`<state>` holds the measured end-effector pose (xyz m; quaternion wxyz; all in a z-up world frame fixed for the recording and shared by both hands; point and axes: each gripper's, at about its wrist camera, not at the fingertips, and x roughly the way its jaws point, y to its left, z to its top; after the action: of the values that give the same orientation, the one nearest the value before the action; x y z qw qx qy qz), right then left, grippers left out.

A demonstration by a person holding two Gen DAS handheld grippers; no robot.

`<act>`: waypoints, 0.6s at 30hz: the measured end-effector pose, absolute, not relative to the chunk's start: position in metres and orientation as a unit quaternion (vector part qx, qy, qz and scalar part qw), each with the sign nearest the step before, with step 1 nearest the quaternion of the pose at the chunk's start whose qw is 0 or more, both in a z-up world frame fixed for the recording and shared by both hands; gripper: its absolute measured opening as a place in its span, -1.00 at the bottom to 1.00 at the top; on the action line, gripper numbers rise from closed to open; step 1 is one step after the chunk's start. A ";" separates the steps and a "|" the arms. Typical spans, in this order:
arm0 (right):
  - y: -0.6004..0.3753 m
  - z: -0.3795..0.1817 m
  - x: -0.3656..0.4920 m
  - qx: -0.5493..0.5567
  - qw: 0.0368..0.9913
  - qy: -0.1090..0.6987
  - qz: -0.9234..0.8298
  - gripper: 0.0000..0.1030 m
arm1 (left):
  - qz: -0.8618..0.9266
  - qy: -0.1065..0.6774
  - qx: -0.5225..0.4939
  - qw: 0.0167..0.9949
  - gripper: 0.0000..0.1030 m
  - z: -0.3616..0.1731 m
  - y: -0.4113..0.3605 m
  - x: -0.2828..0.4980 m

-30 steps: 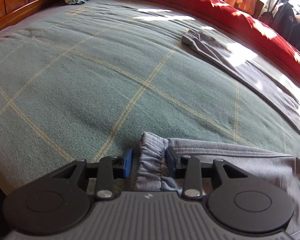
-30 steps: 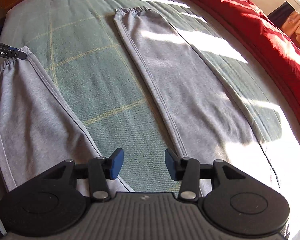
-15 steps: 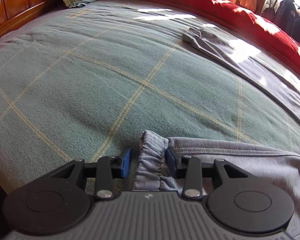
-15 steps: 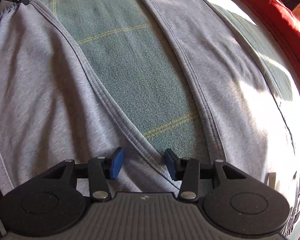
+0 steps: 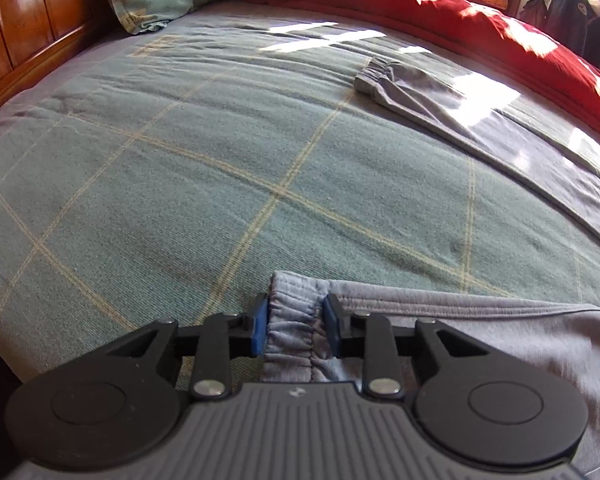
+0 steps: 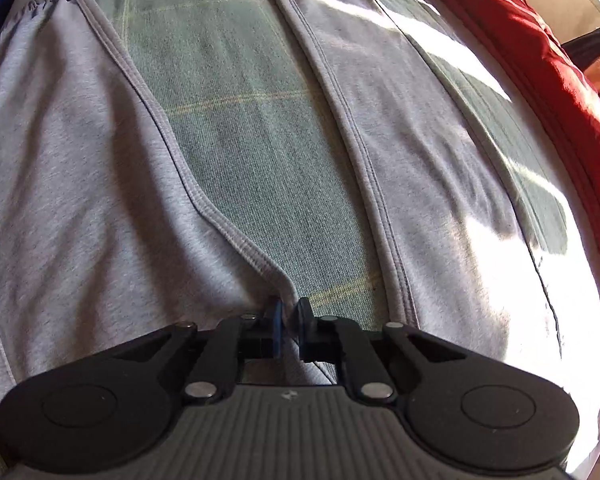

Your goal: Fold clothes

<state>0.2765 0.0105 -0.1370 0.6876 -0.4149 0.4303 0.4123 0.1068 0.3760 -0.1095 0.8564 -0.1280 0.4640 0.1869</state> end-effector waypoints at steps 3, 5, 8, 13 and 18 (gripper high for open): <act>0.011 -0.149 0.278 -0.420 0.687 0.429 0.408 -0.78 | 0.189 0.469 -0.142 0.851 -0.30 -0.109 0.380 0.103; 0.010 -0.145 0.279 -0.411 0.694 0.434 0.401 -0.75 | 0.185 0.460 -0.142 0.857 -0.27 -0.101 0.379 0.096; 0.009 -0.121 0.276 -0.379 0.714 0.430 0.401 -0.54 | 0.183 0.446 -0.130 0.866 -0.13 -0.084 0.377 0.085; 0.022 -0.087 0.270 -0.336 0.727 0.409 0.438 -0.27 | 0.204 0.430 -0.099 0.874 -0.11 -0.064 0.377 0.080; 0.057 -0.104 0.266 -0.349 0.710 0.407 0.457 -0.12 | 0.191 0.451 -0.121 0.863 0.03 -0.080 0.379 0.075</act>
<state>0.2658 0.0574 -0.1036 0.7096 -0.3494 0.4068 0.4569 0.0751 0.3792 -0.0804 0.8631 -0.1212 0.4515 0.1913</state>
